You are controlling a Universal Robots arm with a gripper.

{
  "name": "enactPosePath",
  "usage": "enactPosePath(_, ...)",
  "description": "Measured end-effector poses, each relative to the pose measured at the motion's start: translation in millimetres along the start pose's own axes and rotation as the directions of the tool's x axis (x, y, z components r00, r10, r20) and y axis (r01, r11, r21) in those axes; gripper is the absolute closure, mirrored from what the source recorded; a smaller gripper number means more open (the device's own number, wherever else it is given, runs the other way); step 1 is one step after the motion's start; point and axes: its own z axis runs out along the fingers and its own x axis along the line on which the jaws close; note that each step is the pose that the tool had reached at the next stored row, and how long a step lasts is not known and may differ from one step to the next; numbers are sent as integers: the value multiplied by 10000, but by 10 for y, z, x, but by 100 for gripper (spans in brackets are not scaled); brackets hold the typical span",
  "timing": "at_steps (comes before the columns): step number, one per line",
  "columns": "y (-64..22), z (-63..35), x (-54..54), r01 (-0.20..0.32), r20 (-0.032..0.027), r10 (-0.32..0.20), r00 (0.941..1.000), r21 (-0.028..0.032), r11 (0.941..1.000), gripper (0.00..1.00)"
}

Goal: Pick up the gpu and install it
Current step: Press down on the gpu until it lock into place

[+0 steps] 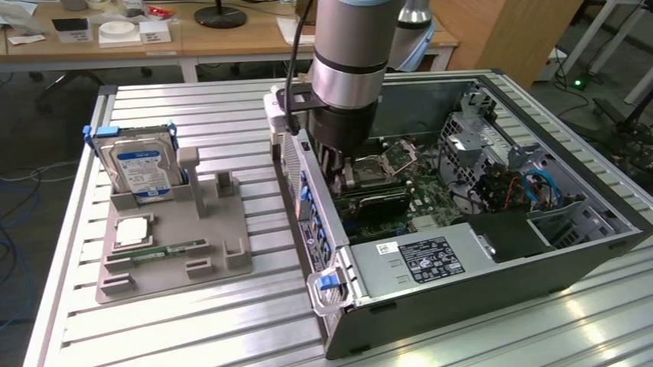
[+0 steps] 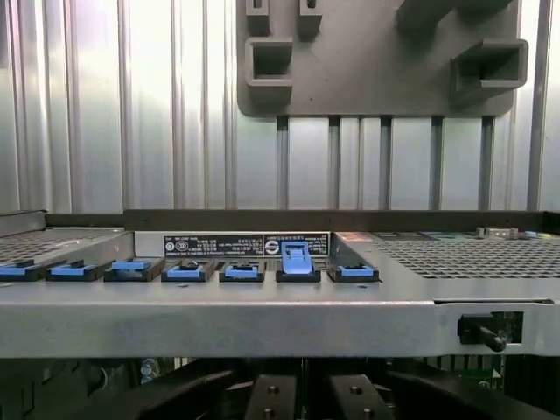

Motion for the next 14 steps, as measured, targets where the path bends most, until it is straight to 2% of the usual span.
enactPosePath(7,-7,-169,-4,1,2,-1,10000,2,10000,90)
enactPosePath(11,-9,-198,-6,3,3,-3,10000,2,10000,90)
enactPosePath(14,31,-200,-6,2,0,-2,10000,1,10000,90)
